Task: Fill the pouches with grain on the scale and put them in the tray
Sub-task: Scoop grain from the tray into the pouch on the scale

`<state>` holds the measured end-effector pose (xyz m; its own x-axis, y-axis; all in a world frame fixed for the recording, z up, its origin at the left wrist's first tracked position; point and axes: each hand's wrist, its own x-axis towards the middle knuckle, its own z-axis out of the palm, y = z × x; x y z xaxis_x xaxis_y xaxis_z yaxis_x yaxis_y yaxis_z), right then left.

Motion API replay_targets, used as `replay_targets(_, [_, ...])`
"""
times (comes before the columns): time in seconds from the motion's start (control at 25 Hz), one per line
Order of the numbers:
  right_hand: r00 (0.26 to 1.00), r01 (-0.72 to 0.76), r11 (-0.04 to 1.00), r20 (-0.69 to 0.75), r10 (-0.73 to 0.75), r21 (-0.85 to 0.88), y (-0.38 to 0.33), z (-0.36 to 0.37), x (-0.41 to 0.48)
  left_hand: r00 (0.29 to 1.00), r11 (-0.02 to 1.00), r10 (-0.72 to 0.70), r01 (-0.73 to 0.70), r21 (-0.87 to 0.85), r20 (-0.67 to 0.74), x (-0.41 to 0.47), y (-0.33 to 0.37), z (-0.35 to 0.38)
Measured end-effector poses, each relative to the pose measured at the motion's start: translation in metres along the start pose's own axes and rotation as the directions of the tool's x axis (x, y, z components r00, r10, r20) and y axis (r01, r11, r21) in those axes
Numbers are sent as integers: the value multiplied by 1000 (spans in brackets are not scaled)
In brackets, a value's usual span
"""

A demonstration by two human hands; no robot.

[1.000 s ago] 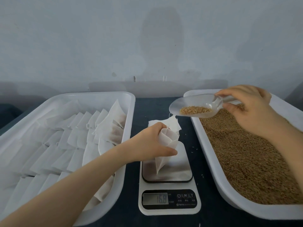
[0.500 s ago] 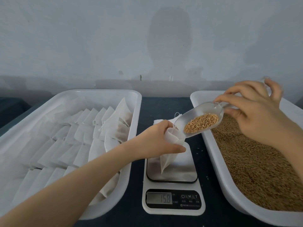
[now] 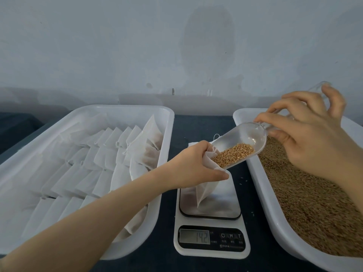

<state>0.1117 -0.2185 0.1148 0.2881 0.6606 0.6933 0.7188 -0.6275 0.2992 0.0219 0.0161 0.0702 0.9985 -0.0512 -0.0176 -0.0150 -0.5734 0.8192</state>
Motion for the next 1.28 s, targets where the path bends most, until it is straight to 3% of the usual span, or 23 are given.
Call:
replay_targets(0.84, [998, 18, 999, -59, -21, -48, 1, -1, 2, 1000, 1000, -2, 3, -25, 27, 0, 1, -1])
replay_targets(1.28, [985, -140, 984, 117, 127, 110, -2, 0, -3, 999, 999, 3, -1, -42, 33, -1, 0, -1])
